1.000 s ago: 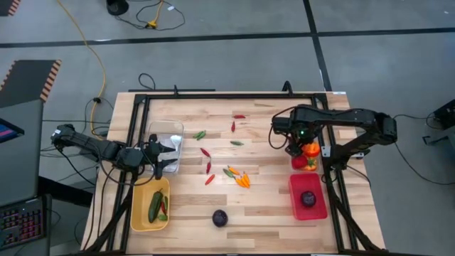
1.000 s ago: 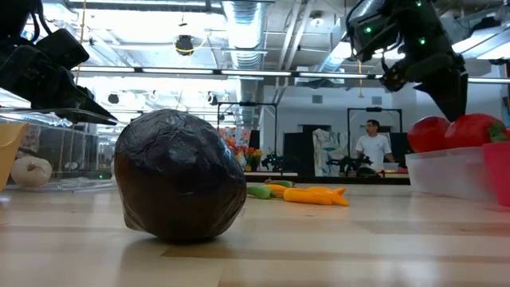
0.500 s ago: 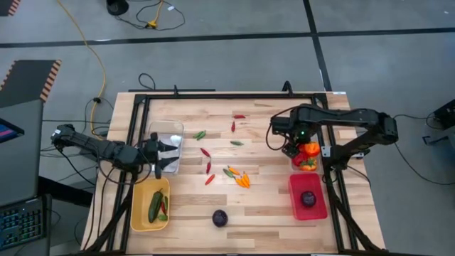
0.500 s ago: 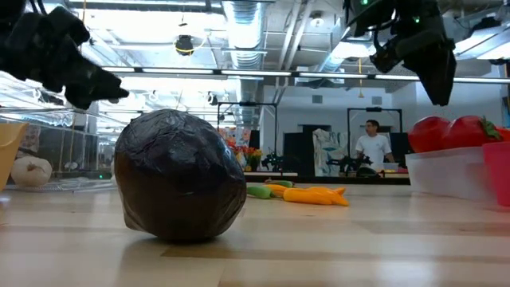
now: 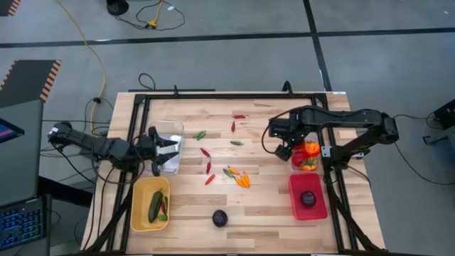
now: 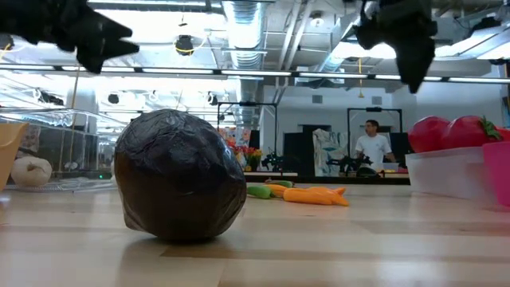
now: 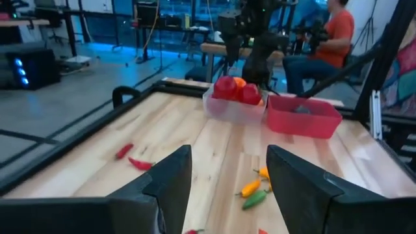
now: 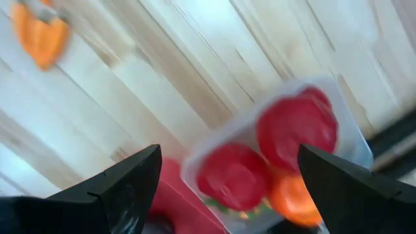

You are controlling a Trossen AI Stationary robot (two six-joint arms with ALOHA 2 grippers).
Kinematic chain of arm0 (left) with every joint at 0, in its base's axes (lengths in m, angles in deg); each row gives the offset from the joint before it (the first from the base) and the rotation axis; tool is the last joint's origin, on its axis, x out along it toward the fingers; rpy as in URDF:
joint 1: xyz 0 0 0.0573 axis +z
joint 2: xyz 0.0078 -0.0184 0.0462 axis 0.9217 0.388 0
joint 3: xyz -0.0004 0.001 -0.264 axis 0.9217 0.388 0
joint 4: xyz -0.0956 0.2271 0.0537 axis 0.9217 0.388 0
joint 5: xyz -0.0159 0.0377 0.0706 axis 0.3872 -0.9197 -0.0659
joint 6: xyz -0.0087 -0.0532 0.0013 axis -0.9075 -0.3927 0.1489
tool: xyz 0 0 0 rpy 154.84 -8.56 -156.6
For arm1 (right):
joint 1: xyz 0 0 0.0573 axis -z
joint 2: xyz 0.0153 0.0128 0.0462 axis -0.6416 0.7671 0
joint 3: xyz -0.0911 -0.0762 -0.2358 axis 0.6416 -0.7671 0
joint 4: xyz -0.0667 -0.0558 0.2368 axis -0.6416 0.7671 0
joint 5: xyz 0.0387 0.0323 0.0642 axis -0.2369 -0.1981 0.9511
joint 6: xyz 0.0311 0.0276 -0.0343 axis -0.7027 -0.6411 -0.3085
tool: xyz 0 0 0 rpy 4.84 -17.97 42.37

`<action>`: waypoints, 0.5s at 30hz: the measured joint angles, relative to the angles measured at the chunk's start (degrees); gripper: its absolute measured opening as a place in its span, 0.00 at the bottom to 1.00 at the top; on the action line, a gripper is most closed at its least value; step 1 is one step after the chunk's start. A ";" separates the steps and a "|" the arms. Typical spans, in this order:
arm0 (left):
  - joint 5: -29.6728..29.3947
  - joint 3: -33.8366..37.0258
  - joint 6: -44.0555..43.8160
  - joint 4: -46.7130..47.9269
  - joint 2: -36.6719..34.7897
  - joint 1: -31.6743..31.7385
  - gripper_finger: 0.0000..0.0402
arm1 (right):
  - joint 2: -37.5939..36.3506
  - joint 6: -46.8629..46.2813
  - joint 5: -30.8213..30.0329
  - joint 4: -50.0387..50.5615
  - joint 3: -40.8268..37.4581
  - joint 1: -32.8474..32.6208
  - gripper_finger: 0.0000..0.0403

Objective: Sort produce into baskets
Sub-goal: Put the orange chili pepper into the yellow bin

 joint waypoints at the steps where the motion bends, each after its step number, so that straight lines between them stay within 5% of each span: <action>1: -0.02 -1.28 0.66 0.15 1.67 0.08 0.45 | 0.00 0.01 0.00 -1.50 0.25 -0.28 0.96; 15: 7.53 -24.02 -1.39 10.55 30.16 1.10 0.43 | 0.02 0.21 -0.02 -21.70 0.46 -4.69 0.96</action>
